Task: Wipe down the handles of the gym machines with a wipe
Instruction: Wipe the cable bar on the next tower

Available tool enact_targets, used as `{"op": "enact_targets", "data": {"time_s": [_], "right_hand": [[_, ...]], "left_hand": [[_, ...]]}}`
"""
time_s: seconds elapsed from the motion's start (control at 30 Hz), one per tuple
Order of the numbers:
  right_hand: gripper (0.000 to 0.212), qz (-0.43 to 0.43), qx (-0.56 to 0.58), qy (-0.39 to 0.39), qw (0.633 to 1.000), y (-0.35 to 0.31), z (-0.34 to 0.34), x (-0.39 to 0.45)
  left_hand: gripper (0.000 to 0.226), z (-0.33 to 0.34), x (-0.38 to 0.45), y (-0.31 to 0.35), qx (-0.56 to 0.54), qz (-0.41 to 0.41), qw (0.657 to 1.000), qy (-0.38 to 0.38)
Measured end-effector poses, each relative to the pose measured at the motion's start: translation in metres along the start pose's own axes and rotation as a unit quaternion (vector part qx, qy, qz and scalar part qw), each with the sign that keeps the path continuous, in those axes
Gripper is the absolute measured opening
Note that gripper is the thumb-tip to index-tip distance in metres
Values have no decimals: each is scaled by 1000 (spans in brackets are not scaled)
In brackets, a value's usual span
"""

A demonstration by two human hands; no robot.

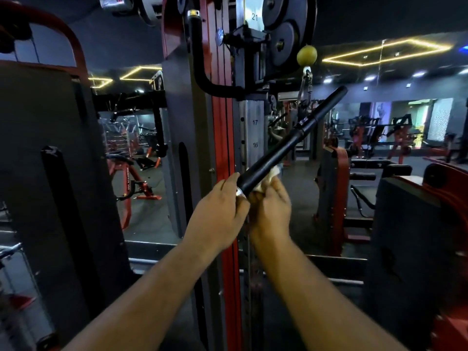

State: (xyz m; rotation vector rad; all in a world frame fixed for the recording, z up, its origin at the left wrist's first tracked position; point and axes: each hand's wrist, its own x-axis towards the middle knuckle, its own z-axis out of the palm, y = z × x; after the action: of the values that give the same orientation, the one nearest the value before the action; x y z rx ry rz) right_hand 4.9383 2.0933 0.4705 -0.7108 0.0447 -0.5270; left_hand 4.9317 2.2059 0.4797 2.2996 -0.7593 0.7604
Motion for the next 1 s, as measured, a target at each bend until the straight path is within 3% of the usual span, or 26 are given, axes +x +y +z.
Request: {"op": "enact_targets", "data": {"time_s": [0.1,0.27,0.43,0.57,0.7,0.83,1.0], "right_hand": [[27,57,19,-4,998,-5,-1,-8],[26,5,40,23,999,-14,6,35],[29,-20,3,-74,997,19,-10,-3],[27,-99,-97,-132,982,49,-10,-14],[26,-130,-173,-139,966,78,16,-19],[28,-155,-233,-135,950,102,58,-10],[29,-227,-353,-120,900,115,103,21]], "left_hand": [[56,3,2,-4,11,3,1000,-1],[62,10,7,-8,5,10,1000,-17],[57,2,14,-15,-7,29,999,-13],[60,-13,20,-33,-8,62,996,-55],[64,-45,26,-64,23,119,989,-89],[65,-93,35,-107,68,152,984,-69],[70,-144,61,-163,105,140,982,-66]]}}
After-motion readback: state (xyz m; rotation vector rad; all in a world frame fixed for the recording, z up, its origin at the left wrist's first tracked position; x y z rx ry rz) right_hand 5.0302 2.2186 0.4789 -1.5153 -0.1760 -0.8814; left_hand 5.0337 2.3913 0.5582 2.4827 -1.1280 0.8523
